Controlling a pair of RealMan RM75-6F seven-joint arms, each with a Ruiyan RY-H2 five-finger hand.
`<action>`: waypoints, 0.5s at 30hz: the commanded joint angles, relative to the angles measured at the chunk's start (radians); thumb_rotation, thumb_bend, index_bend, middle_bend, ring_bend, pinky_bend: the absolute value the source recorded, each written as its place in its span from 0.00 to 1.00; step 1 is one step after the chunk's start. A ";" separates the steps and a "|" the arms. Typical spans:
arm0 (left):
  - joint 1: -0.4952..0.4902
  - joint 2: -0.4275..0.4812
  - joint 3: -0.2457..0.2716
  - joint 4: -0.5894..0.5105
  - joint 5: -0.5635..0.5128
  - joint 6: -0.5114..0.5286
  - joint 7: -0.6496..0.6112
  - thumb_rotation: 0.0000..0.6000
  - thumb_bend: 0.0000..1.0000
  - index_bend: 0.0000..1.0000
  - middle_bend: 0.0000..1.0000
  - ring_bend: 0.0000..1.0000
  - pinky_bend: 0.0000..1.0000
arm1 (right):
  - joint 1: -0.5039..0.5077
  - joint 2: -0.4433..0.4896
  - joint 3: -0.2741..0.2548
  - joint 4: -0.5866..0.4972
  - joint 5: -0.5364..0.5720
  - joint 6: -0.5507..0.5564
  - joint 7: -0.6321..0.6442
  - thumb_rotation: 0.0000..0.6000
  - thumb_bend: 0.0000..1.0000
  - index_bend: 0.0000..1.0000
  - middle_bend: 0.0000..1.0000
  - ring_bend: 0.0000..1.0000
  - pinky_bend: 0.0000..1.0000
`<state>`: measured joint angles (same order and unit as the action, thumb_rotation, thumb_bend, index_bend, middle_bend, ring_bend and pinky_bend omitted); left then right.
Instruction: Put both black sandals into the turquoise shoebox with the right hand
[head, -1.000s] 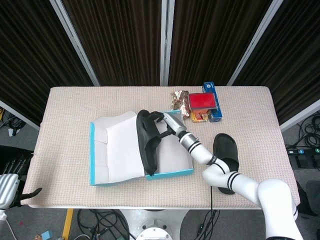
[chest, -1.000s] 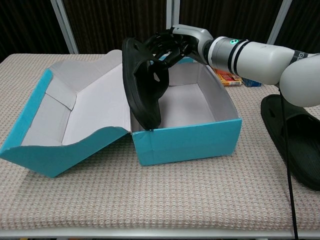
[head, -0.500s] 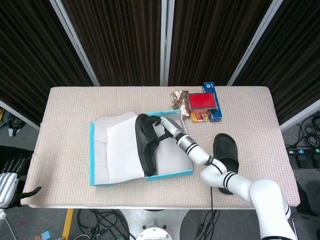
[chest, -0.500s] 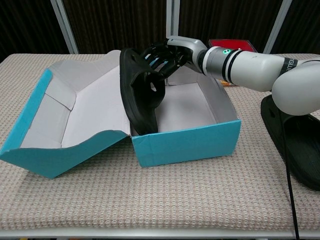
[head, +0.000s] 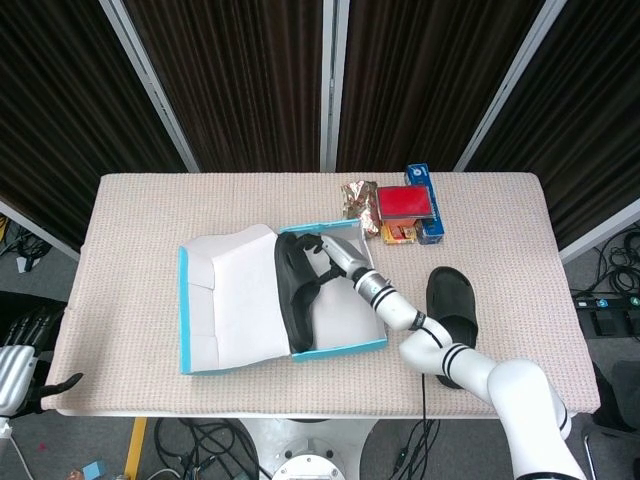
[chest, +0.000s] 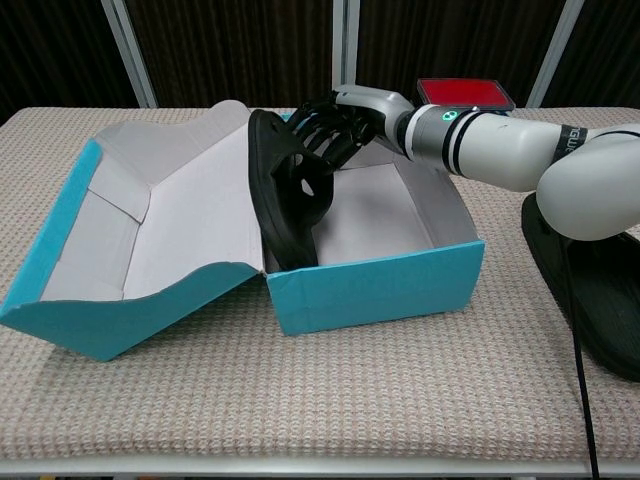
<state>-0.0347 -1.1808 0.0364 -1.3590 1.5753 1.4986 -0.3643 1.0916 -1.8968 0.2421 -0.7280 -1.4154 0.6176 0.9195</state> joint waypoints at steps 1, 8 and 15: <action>0.000 -0.004 -0.001 0.006 0.001 0.002 -0.003 1.00 0.13 0.07 0.09 0.00 0.06 | 0.002 -0.012 -0.003 0.020 -0.001 0.010 -0.007 1.00 0.22 0.60 0.54 0.25 0.29; 0.000 -0.015 -0.002 0.027 0.004 0.011 -0.007 1.00 0.13 0.07 0.09 0.00 0.06 | 0.009 -0.035 -0.010 0.061 -0.004 0.020 -0.021 1.00 0.22 0.60 0.54 0.25 0.29; 0.006 -0.029 -0.002 0.051 0.006 0.023 -0.014 1.00 0.13 0.07 0.09 0.00 0.06 | 0.017 -0.054 -0.034 0.088 -0.033 0.053 -0.044 1.00 0.23 0.60 0.54 0.25 0.30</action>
<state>-0.0292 -1.2093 0.0344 -1.3088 1.5814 1.5212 -0.3772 1.1077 -1.9491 0.2105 -0.6414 -1.4459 0.6680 0.8770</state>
